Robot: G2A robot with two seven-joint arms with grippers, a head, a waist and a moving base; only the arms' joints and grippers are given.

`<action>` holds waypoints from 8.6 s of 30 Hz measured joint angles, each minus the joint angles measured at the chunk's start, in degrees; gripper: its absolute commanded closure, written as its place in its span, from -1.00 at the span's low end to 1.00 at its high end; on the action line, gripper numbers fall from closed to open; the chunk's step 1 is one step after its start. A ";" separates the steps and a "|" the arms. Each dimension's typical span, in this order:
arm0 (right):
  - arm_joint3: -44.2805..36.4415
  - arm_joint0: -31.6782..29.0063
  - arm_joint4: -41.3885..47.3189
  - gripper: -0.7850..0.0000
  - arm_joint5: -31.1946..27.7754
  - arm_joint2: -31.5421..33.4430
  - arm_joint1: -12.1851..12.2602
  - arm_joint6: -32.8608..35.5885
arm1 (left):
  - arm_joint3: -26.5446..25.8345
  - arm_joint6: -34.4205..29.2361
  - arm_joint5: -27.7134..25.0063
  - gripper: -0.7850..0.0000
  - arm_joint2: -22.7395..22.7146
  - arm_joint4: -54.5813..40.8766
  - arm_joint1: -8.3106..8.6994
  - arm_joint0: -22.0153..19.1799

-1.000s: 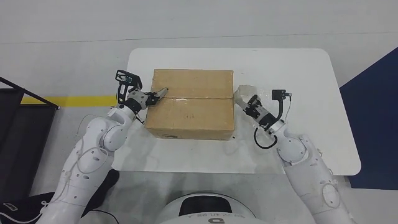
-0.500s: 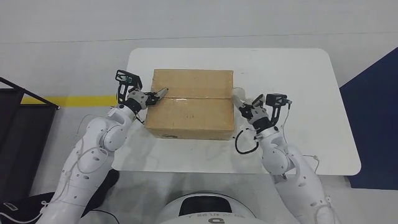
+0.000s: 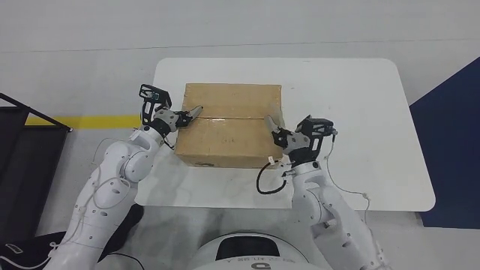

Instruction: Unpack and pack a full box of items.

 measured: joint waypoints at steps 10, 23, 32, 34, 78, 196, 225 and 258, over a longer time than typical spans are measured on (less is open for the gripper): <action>2.98 10.04 -10.94 -1.00 9.04 -11.86 -2.75 11.01 | 0.00 0.00 0.00 -1.00 0.00 0.00 0.00 0.00; -1.18 13.84 -13.32 -1.00 3.27 -17.97 -4.47 22.86 | 0.00 0.00 0.00 -1.00 0.00 0.00 0.00 0.00; -18.03 -4.93 -7.78 -1.00 -7.24 -2.51 -0.68 9.92 | 0.00 0.00 0.00 -1.00 0.00 0.00 0.00 0.00; -19.49 -9.28 -5.78 -1.00 -9.17 1.44 -0.08 6.85 | 0.00 0.00 0.00 -1.00 0.00 0.00 0.00 0.00; 1.96 14.09 -12.85 -1.00 4.53 -18.25 -5.45 23.91 | 0.00 0.00 0.00 -1.00 0.00 0.00 0.00 0.00; 0.50 0.02 19.67 -1.00 -38.39 14.81 -5.97 14.10 | 0.00 0.00 0.00 -1.00 0.00 0.00 0.00 0.00; 5.23 6.14 37.55 -1.00 -27.04 13.28 -5.35 31.28 | 0.00 0.00 0.00 -1.00 0.00 0.00 0.00 0.00; 12.14 16.82 44.91 -1.00 -20.25 2.17 -6.13 35.93 | 0.00 0.00 0.00 -1.00 0.00 0.00 0.00 0.00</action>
